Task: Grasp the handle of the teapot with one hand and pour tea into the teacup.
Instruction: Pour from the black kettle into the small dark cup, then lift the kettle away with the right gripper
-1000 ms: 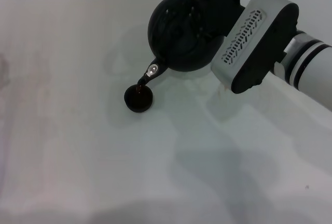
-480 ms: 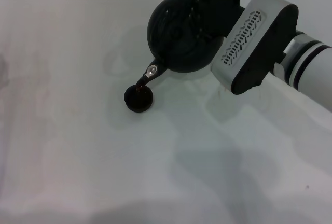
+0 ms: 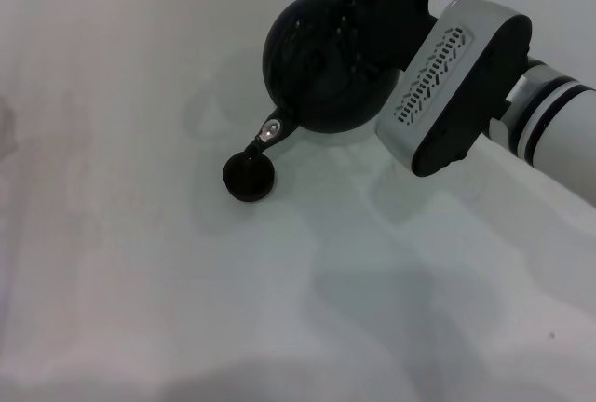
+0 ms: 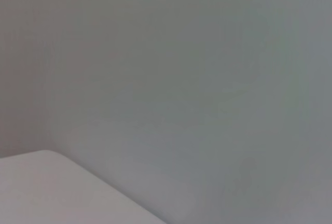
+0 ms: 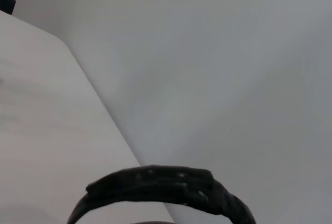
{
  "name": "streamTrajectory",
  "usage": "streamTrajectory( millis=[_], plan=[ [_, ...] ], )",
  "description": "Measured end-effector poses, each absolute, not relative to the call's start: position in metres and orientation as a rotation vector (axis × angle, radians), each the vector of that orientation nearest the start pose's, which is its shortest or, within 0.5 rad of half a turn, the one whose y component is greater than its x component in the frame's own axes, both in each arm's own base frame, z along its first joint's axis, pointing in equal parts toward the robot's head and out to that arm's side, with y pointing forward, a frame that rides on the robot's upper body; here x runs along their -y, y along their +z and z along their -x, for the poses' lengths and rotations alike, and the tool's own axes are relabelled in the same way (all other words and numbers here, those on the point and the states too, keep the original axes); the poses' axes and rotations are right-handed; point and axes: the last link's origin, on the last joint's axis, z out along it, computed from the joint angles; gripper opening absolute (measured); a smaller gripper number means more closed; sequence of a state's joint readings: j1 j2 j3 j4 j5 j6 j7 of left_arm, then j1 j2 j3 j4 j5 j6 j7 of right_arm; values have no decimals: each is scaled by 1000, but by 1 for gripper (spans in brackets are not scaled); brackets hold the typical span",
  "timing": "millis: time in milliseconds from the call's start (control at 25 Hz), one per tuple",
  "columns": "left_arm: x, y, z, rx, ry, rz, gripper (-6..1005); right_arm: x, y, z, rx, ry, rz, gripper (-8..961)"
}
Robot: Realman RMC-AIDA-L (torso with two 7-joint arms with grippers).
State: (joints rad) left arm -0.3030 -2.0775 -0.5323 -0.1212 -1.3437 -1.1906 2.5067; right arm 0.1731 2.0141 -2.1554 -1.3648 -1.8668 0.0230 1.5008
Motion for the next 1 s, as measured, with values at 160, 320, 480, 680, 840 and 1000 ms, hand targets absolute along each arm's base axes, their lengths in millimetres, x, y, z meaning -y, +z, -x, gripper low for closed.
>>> streamTrajectory(
  millis=[160, 320, 480, 680, 840, 1000],
  plan=[
    [-273, 2, 392, 1065, -945, 1199, 613, -323, -71, -161, 218, 148, 2156, 122],
    [-273, 2, 392, 1065, -945, 1199, 613, -323, -71, -161, 221, 149, 2151, 120],
    [-273, 2, 392, 1065, -945, 1199, 613, -321, -72, -160, 239, 140, 2138, 120],
    [-273, 2, 392, 1065, -946, 1198, 612, -320, -73, -162, 249, 130, 2128, 121],
    [-273, 2, 392, 1066, -947, 1197, 612, -320, -73, -163, 247, 127, 2126, 119],
    [-273, 2, 392, 1066, -947, 1197, 612, -320, -74, -163, 247, 125, 2128, 118]
  ],
)
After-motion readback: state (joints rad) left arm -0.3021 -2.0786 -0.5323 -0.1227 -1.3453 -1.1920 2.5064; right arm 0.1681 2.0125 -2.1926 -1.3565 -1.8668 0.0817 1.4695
